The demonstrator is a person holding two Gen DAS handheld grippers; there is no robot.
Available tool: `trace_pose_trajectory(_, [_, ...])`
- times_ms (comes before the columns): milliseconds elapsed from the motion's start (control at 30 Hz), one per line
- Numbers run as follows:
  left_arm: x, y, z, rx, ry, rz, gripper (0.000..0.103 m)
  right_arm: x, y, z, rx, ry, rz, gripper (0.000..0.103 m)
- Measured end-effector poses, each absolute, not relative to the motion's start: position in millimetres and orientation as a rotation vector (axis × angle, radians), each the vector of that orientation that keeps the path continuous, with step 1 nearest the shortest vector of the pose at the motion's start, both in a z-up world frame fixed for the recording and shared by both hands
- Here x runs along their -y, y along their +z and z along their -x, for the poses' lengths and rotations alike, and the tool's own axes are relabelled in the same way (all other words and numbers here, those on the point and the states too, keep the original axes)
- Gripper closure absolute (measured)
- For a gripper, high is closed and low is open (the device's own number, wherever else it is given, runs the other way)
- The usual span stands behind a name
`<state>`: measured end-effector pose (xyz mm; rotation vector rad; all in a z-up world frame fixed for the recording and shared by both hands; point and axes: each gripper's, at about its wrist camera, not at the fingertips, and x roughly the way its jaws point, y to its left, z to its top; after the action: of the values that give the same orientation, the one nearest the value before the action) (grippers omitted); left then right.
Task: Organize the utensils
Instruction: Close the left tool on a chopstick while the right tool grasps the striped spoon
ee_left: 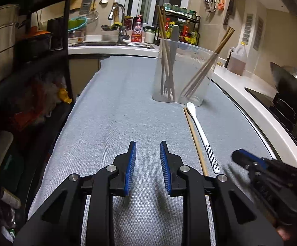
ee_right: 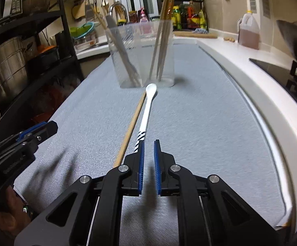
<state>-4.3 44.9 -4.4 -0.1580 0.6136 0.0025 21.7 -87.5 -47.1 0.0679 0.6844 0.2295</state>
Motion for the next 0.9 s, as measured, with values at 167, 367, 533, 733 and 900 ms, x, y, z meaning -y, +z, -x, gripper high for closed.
trace_pose_trajectory(167, [-45.0,-2.5,5.8,-0.608,0.000,0.164,0.079,66.8,-61.0,-40.5,-0.738,0.240,-0.032,0.088])
trace_pose_trajectory(367, [-44.8,-7.4,5.9,-0.620,-0.016,0.178,0.079,60.2,-65.9,-45.3,-0.772,0.226,0.015,0.091])
trace_pose_trajectory(533, [-30.9,-19.1,6.6,-0.647,-0.076,0.178,0.079,79.6,-65.9,-39.2,-0.762,0.193,-0.006,0.092])
trace_pose_trajectory(733, [-2.3,-32.7,10.5,-0.656,-0.156,0.148,0.078,113.1,-70.3,-14.3,-0.730,0.157,-0.022,0.093])
trace_pose_trajectory(900, [25.0,-38.0,14.0,-0.669,-0.210,0.100,0.064,132.2,-73.9,3.5,-0.706,0.143,-0.031,0.092])
